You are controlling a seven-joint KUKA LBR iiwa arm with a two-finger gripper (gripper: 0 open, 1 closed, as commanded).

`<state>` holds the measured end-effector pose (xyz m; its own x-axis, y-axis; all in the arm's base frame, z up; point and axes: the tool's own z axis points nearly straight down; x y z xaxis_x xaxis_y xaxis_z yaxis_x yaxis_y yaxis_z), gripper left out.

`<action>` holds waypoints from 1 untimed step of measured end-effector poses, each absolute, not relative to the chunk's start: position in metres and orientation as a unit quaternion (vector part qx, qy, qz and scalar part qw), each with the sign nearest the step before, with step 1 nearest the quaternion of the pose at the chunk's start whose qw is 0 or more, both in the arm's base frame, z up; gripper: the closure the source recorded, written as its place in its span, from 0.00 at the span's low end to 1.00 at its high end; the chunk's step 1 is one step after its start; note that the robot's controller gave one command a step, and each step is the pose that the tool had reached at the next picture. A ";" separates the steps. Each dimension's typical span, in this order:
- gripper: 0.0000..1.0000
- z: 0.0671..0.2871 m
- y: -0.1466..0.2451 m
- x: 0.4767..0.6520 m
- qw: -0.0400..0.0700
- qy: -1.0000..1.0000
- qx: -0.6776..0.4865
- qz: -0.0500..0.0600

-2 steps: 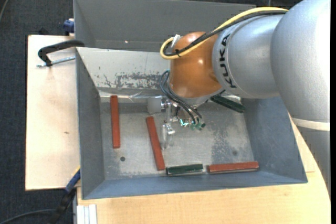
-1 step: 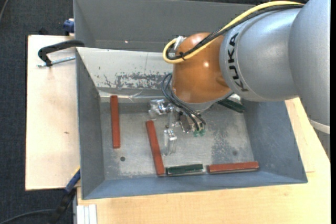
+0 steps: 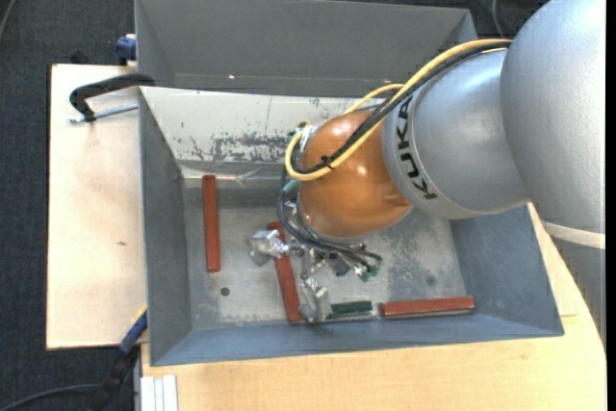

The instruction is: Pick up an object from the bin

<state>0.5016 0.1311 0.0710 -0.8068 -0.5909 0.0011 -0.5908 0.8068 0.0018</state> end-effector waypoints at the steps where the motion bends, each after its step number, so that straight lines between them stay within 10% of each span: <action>1: 1.00 0.072 0.131 0.503 -0.001 -0.951 0.310 -0.001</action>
Offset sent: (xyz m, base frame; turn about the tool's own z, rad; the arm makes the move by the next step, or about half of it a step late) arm 0.0000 0.0000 0.0000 0.0000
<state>0.5029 0.1312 0.0725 -0.8079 -0.5894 -0.0029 -0.5894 0.8079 0.0007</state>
